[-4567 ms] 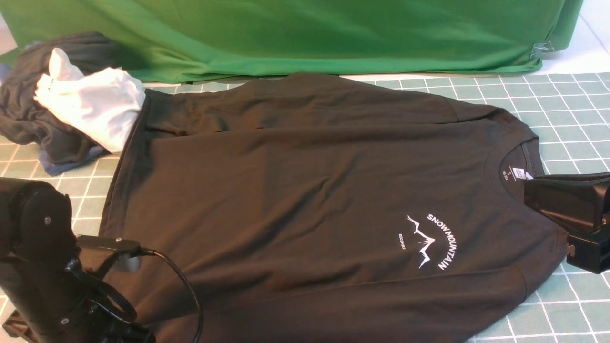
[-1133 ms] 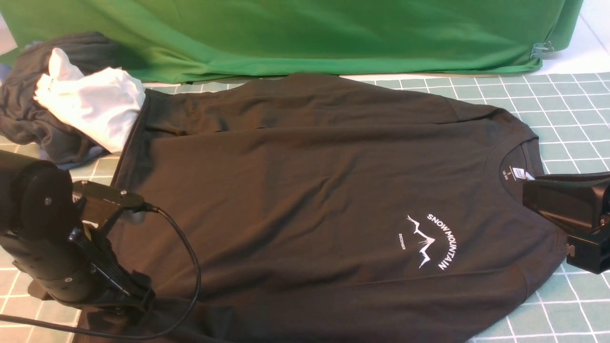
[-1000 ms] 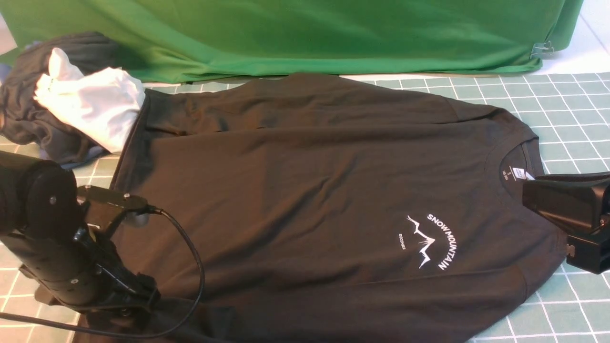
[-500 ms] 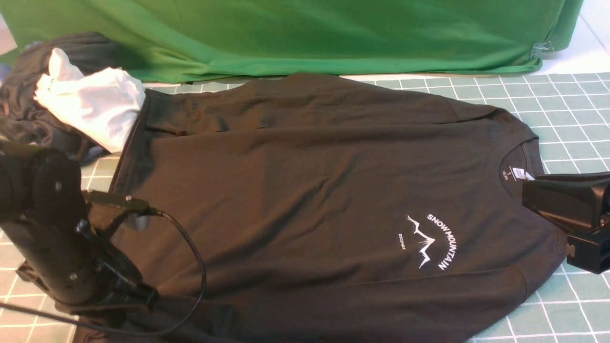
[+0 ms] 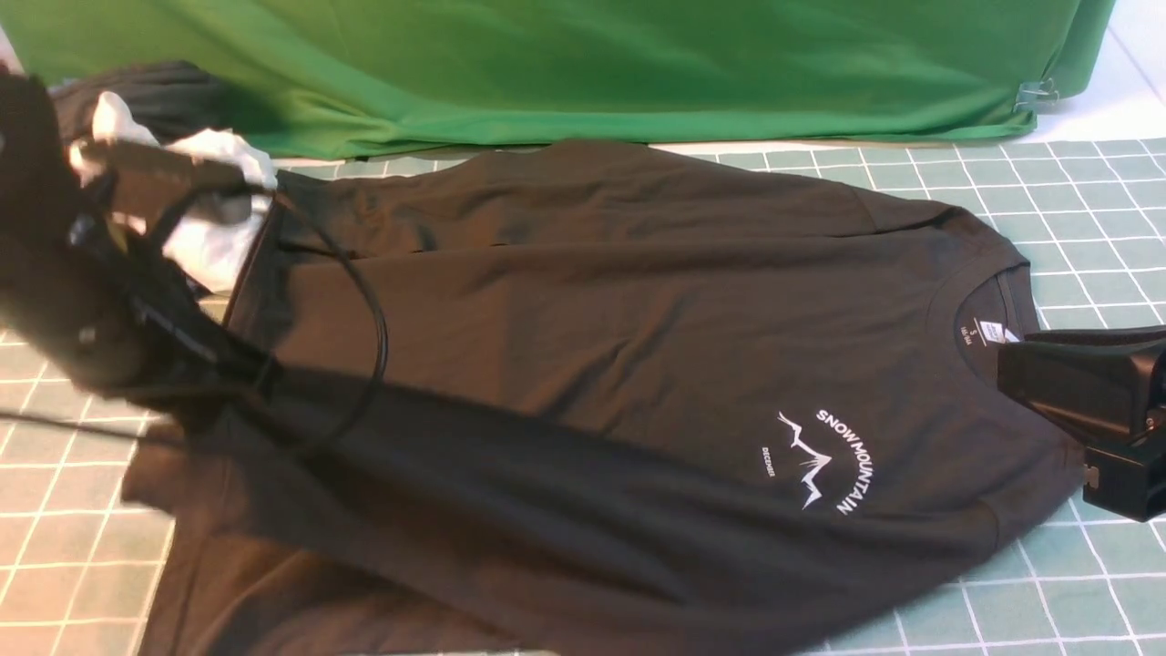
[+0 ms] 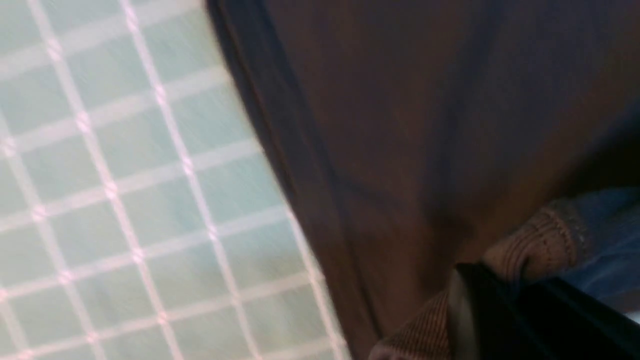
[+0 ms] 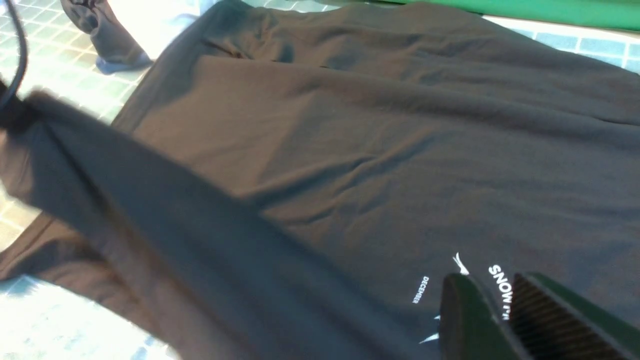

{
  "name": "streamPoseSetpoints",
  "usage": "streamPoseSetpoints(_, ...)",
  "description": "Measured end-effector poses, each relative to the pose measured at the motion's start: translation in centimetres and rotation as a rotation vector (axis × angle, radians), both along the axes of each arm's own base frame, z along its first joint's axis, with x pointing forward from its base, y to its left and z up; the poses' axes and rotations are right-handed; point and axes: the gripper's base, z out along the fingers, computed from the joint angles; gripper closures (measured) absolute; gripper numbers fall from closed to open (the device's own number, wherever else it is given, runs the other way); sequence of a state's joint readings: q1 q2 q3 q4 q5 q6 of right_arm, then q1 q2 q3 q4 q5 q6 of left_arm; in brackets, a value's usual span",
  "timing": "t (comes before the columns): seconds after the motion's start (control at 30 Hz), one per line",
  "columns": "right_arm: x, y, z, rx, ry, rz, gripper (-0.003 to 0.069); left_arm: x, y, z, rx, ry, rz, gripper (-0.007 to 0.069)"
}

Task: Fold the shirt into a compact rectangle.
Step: 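Fold the left side of the black T-shirt inward over its body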

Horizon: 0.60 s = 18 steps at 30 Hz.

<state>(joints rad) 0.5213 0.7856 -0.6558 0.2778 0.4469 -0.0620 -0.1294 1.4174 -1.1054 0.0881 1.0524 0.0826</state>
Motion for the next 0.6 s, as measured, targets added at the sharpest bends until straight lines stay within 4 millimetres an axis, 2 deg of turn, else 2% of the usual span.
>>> streamPoseSetpoints(0.13,0.0,0.0,0.0,0.001,-0.001,0.000,0.0529,2.8,0.0,0.3,0.033,-0.052,0.001,0.0604)
streamPoseSetpoints(0.17,0.0,0.0,0.0,0.001,-0.001,0.000,0.0529,2.9,0.0,0.3,0.033,-0.052,0.002,0.0604)
streamPoseSetpoints(0.33,0.0,0.0,0.0,0.001,0.000,-0.001,0.0524,7.1,-0.1,-1.0,0.080,-0.053,0.024,0.0604)
streamPoseSetpoints(0.6,0.0,0.0,0.0,0.001,-0.001,0.000,0.0524,11.1,0.0,-3.1,0.139,-0.054,0.061,0.0603)
